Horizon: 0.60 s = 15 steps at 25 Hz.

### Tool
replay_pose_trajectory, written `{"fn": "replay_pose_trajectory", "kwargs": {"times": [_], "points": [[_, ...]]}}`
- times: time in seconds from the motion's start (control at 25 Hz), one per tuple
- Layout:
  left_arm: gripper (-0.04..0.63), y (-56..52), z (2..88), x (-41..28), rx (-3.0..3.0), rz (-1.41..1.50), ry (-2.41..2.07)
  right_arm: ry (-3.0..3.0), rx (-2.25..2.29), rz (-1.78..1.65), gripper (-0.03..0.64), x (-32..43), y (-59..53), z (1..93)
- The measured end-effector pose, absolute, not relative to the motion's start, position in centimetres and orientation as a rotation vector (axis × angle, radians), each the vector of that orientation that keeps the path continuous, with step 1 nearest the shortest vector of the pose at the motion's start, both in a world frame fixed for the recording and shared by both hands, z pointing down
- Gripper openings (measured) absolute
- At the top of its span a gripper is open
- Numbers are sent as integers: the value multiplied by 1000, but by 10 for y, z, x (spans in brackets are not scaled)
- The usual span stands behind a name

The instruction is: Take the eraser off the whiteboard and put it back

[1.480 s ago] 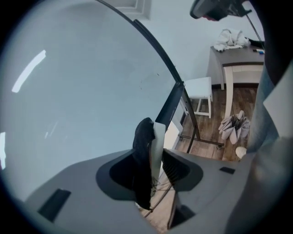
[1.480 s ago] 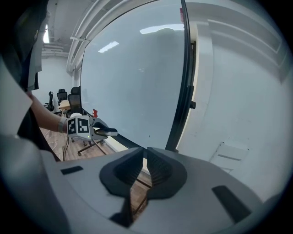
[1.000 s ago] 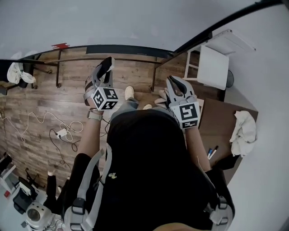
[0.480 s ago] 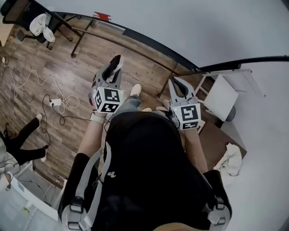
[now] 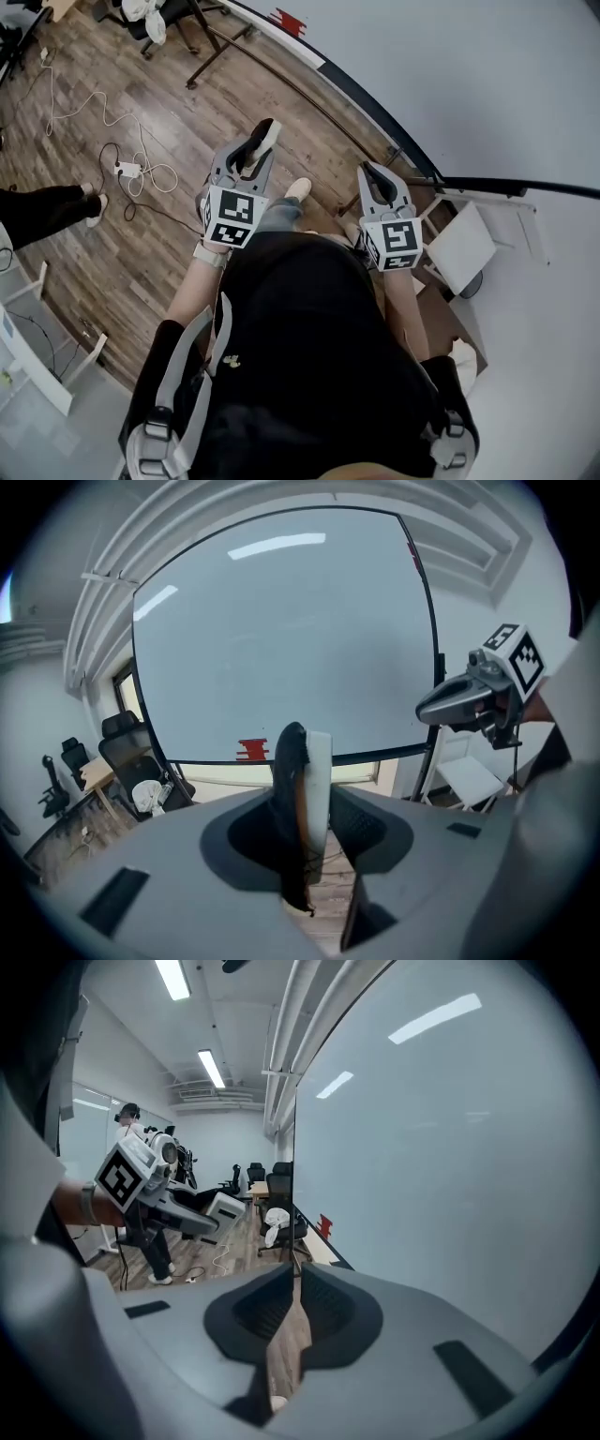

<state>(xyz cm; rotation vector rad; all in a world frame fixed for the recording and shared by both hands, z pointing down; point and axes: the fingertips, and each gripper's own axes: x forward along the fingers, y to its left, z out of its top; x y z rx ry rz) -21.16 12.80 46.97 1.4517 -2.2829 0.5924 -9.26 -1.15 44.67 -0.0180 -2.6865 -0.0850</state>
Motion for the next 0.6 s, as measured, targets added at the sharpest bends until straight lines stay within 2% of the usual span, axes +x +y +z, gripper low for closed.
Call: {"fn": "replay_pose_trajectory", "kwargs": {"times": [0.24, 0.6], "points": [[156, 153, 453, -210, 1465, 465, -2310, -2699, -95, -80, 35, -114, 15, 445], [155, 169, 440, -223, 1447, 422, -2347, -2706, -160, -102, 35, -135, 34, 441]]}}
